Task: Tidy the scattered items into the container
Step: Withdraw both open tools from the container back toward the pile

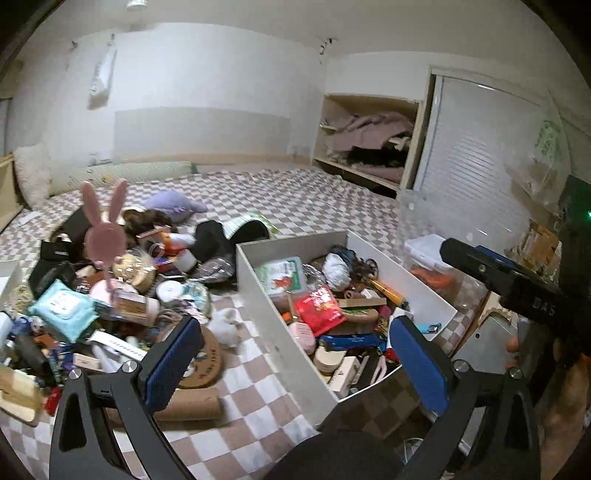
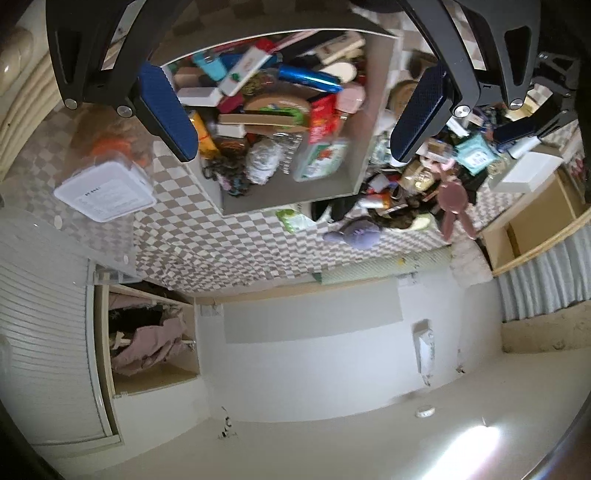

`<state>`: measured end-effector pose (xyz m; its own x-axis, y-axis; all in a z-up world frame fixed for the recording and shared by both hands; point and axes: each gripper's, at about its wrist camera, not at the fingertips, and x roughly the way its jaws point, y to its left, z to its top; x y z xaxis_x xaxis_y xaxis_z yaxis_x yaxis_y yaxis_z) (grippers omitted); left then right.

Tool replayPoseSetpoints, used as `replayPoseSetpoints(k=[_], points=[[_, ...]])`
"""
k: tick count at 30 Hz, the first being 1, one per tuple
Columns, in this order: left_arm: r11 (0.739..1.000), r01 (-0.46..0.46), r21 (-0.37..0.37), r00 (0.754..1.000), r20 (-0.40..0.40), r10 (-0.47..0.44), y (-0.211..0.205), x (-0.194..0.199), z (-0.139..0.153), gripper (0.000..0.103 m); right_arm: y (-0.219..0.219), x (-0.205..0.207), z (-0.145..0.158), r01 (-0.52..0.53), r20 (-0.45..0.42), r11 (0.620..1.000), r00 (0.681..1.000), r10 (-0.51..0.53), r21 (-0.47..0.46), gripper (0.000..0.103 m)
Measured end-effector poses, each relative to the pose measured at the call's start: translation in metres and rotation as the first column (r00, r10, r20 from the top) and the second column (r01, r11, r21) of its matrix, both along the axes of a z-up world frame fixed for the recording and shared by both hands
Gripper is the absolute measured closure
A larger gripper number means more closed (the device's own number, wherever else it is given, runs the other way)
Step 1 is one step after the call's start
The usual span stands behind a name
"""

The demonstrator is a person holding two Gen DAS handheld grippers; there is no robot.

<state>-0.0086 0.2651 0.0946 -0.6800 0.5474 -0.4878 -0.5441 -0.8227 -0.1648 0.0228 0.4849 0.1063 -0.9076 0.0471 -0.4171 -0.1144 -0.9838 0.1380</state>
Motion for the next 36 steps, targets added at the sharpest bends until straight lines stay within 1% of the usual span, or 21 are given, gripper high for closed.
replayPoseSetpoints(k=[3, 8, 12, 16, 21, 24, 28, 36], points=[[0.999, -0.037, 0.001, 0.999, -0.026, 0.037, -0.014, 0.005, 0.006, 0.0, -0.013, 0.007, 0.006, -0.017, -0.018, 1.0, 1.0, 0.017, -0.009, 0.0], [0.997, -0.072, 0.02, 0.996, -0.047, 0.073, -0.036, 0.013, 0.014, 0.0, -0.035, 0.018, 0.016, -0.05, -0.048, 0.998, 0.998, 0.048, -0.035, 0.0], [0.994, -0.109, 0.028, 0.992, -0.064, 0.11, -0.053, 0.019, 0.02, 0.0, -0.054, 0.026, 0.018, -0.065, -0.069, 0.998, 0.996, 0.064, -0.01, 0.0], [0.99, -0.138, 0.031, 0.988, -0.071, 0.14, -0.07, 0.025, 0.022, 0.0, -0.072, 0.032, 0.018, -0.069, -0.08, 0.997, 0.994, 0.071, 0.034, 0.0], [0.981, -0.192, 0.022, 0.977, -0.085, 0.193, -0.086, 0.03, 0.025, 0.0, -0.085, 0.039, 0.017, -0.089, -0.083, 0.996, 0.992, 0.091, 0.028, 0.0], [0.978, -0.209, 0.017, 0.973, -0.095, 0.21, -0.095, 0.033, 0.026, 0.0, -0.091, 0.044, 0.017, -0.092, -0.083, 0.995, 0.992, 0.095, 0.03, 0.0], [0.976, -0.216, 0.014, 0.973, -0.083, 0.216, -0.103, 0.034, 0.026, 0.0, -0.098, 0.052, 0.016, -0.109, -0.087, 0.994, 0.99, 0.111, 0.026, 0.0], [0.971, -0.237, -0.007, 0.967, -0.094, 0.235, -0.114, 0.041, 0.025, 0.0, -0.109, 0.06, 0.011, -0.124, -0.083, 0.992, 0.989, 0.126, 0.021, 0.0]])
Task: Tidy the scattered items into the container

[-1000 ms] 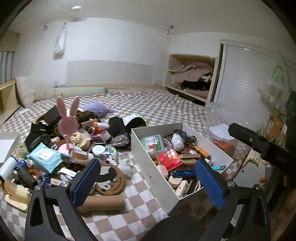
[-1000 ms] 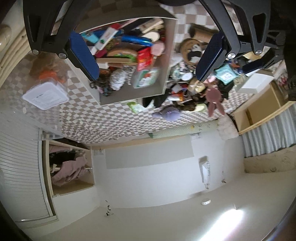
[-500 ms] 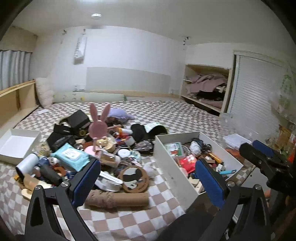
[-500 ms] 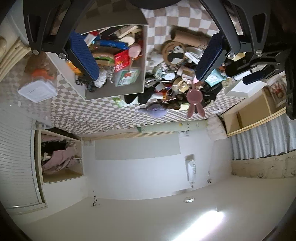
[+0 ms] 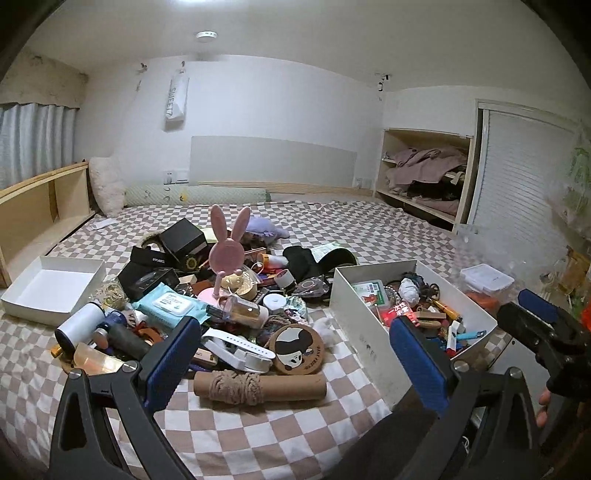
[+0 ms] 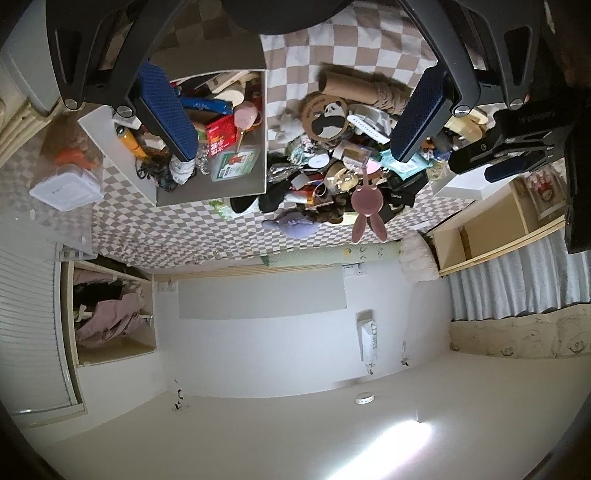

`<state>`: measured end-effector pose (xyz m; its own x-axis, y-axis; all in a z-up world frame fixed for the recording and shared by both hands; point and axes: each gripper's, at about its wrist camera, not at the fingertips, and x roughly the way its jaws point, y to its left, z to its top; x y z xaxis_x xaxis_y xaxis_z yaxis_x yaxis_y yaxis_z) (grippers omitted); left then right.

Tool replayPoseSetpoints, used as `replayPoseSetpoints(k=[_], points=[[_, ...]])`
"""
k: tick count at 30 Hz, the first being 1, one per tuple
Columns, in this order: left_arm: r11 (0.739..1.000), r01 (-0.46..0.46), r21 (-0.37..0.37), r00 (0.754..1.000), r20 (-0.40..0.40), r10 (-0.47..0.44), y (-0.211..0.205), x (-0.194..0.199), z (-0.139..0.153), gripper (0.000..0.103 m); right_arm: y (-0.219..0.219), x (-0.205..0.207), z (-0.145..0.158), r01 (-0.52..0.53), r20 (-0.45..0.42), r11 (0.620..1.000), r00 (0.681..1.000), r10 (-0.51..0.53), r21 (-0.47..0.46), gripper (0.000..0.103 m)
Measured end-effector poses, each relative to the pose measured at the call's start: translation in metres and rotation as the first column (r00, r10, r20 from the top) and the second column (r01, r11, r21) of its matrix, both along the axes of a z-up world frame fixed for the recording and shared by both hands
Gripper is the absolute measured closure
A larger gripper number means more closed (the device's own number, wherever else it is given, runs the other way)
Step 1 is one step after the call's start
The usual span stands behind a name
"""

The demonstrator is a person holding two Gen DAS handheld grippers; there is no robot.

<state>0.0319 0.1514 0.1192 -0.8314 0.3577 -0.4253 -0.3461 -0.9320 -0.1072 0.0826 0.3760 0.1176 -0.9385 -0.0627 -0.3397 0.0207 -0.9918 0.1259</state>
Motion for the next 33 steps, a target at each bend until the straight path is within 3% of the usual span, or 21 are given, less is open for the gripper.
replayPoseSetpoints(k=[33], points=[[0.999, -0.03, -0.028, 1.0, 0.009, 0.03, -0.009, 0.005, -0.006, 0.0, -0.01, -0.001, -0.015, 0.033, 0.044, 0.998, 0.998, -0.035, 0.055, 0.0]])
